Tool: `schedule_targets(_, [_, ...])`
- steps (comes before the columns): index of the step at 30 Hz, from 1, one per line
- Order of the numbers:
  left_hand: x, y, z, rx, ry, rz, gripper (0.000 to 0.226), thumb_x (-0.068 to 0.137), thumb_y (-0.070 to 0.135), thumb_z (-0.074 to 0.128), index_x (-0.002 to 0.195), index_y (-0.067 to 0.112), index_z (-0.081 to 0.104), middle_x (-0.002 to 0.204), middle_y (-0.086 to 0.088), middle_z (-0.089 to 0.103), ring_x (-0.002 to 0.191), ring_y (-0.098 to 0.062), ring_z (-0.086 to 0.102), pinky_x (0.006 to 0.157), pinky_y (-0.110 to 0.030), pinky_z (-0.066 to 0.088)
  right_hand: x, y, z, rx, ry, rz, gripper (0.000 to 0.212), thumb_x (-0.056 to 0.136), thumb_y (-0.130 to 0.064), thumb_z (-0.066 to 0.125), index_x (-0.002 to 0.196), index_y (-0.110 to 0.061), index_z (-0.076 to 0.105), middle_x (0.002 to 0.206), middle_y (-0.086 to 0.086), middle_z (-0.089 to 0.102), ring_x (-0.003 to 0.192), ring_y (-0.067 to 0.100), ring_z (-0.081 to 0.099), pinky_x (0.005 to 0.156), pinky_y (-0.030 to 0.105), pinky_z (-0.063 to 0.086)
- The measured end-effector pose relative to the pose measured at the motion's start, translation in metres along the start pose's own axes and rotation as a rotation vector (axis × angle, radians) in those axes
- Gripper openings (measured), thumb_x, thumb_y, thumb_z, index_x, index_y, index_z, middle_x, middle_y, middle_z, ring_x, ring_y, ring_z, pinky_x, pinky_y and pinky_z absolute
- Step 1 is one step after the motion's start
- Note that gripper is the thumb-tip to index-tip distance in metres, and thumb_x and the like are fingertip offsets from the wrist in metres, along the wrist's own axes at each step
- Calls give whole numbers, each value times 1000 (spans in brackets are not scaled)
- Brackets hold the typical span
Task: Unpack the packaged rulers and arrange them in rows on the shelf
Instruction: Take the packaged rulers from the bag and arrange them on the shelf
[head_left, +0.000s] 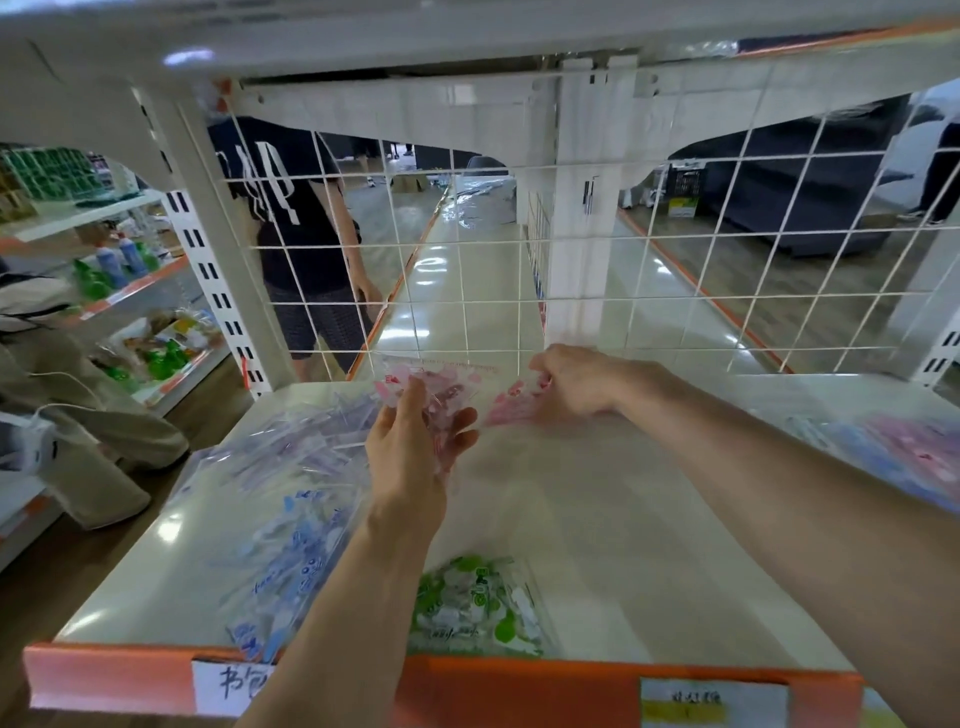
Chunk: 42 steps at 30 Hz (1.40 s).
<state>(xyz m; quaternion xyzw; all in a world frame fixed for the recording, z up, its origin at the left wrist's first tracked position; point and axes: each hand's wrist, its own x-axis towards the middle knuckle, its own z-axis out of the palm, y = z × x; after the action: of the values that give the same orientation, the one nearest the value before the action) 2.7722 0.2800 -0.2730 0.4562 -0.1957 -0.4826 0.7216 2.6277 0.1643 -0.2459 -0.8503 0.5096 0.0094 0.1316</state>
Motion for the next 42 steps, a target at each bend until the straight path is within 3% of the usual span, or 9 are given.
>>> schedule_targets(3, [-1,1,0,-1,-18,-18,18,96,23,54,100,8,63,83,-7,68,66,-20,68,55,-27,55,2,5,1,39,8,1,40,81,-42,68,108,-18,52,118,2,55,101,23,55,86,31,46])
schedule_targets(6, [-3,3,1,-18,-69,-64,17,95,17,53,97,5,63,86,-8,69,67,-20,68,56,-27,55,-8,9,-5,294,167,-36,47,87,-32,64,128,-12,52,121,2,57,107,21,57,93,33,45])
schedule_targets(10, [-6,3,2,-33,-183,-77,15,96,16,53,97,4,63,85,-9,71,71,-22,70,60,-29,57,-35,-6,-10,897,205,-110,19,95,-24,55,101,-10,66,95,4,67,80,11,64,66,22,51])
schedule_targets(16, [-9,2,1,-31,-276,-82,16,93,17,56,98,6,67,87,-9,72,69,-20,69,58,-27,56,-56,-16,-16,891,282,-160,5,83,-14,71,82,-14,67,70,1,64,61,6,58,54,13,47])
schedule_targets(23, [-14,3,1,8,-287,-80,11,93,13,55,91,8,65,84,-8,73,68,-17,69,51,-25,51,-69,-10,-14,1014,300,-80,15,88,-5,64,103,-6,63,75,12,67,61,15,59,54,19,49])
schedule_targets(31, [-11,1,-1,-28,-251,-120,14,94,9,54,104,4,62,92,-9,73,68,-13,70,51,-24,52,-81,-10,-7,634,275,-232,35,83,-12,72,117,-13,63,94,5,62,81,12,57,73,18,44])
schedule_targets(34, [-10,1,-2,-30,-246,-125,19,95,10,53,110,2,61,90,-8,72,67,-13,69,51,-22,52,-83,-13,-6,464,420,-285,20,90,-17,63,105,-6,68,89,11,64,77,16,58,71,22,43])
schedule_targets(37, [-8,1,-3,-29,-236,-128,24,95,11,52,115,-1,60,89,-7,72,64,-13,68,51,-22,51,-83,-11,-11,724,387,-189,29,95,-18,54,83,4,67,71,11,63,61,11,54,60,20,42])
schedule_targets(42, [-9,2,-2,-25,-277,-121,24,95,25,49,99,8,65,90,-7,70,62,-12,64,51,-22,49,-80,-9,-7,867,162,-80,25,97,-16,52,97,2,69,69,1,59,60,9,55,55,20,46])
